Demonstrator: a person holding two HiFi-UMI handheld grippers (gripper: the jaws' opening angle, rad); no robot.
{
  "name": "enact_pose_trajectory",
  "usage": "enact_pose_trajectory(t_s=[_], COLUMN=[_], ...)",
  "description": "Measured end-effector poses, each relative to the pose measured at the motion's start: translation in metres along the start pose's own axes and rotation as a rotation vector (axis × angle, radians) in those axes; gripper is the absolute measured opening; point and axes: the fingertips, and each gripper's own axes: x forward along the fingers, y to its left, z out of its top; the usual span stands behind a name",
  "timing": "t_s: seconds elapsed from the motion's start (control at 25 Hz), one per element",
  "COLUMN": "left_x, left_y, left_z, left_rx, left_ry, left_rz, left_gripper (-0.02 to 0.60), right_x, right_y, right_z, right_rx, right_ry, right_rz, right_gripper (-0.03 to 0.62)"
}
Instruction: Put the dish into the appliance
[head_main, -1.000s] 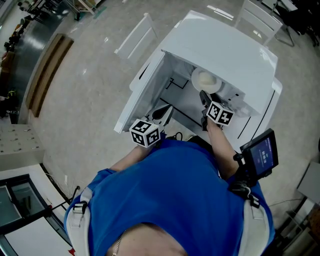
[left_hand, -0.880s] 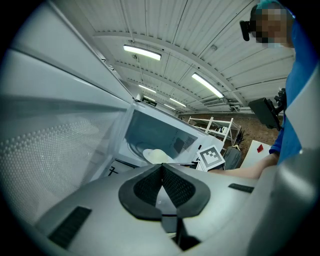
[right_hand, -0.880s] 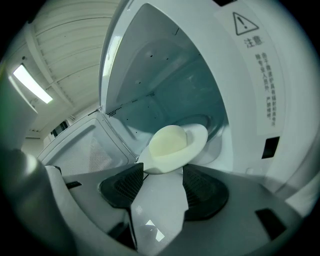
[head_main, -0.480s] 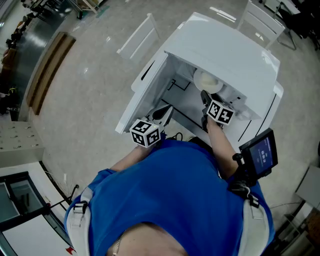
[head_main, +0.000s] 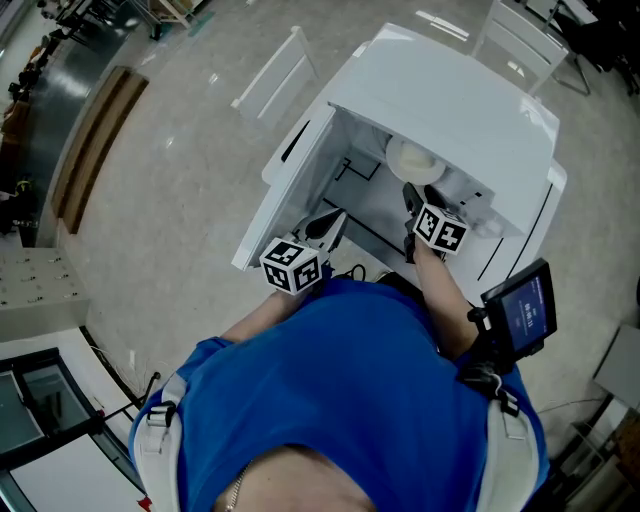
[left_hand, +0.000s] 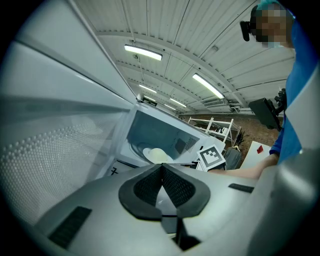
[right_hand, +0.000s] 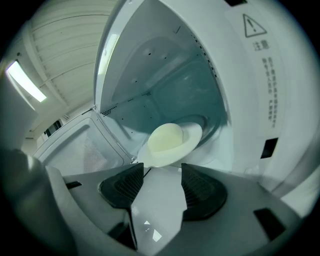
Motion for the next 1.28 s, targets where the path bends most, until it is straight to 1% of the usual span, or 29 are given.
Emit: enact_pose_trajectory(t_s=[0.28, 0.44, 0.6, 0.96, 1.04, 1.08, 1.28], left_x=[0.005, 0.004, 0.001, -0.005, -0.007, -0.008, -0.013], left_y=[-0.003, -0.004, -0.004, -0.009, -0.010, -0.010, -0.009], left_z=[-0.003, -0.002, -0.002, -0.003, -0.002, -0.002, -0.001], left_rx=[0.002, -0.001, -0.002, -0.006, -0.007, -0.008, -0.009], left_ry=[0.007, 0.006, 0.002, -0.012, -0.016, -0.018, -0.025], left_rz=[-0.023, -0.020, -0.011, 0.000, 0.003, 0.006, 0.018], left_gripper=[0.006, 0.006, 0.006, 0.006, 0.006, 0.006, 0.006], right_x=[-0.006, -0.005, -0.004, 0.000, 0.001, 0.001, 0.002], right_y=[0.006, 0.003, 0.001, 0.003, 0.003, 0.003, 0.007], right_z=[0.000, 0.004, 0.008, 0.020, 0.021, 0.022, 0.025], right_rx=[-0.105, -0.127, -0.158, -0.246, -0.259, -0.263, -0.288], right_ry=[-0.010, 0.001, 0.009, 0.016, 0.019, 0.021, 0.029], right_rz=[-0.035, -0.051, -0.072, -0.091, -0.097, -0.099, -0.103], right_gripper=[0.219, 0.217, 0.196, 0.195, 0.189, 0.175, 0.175])
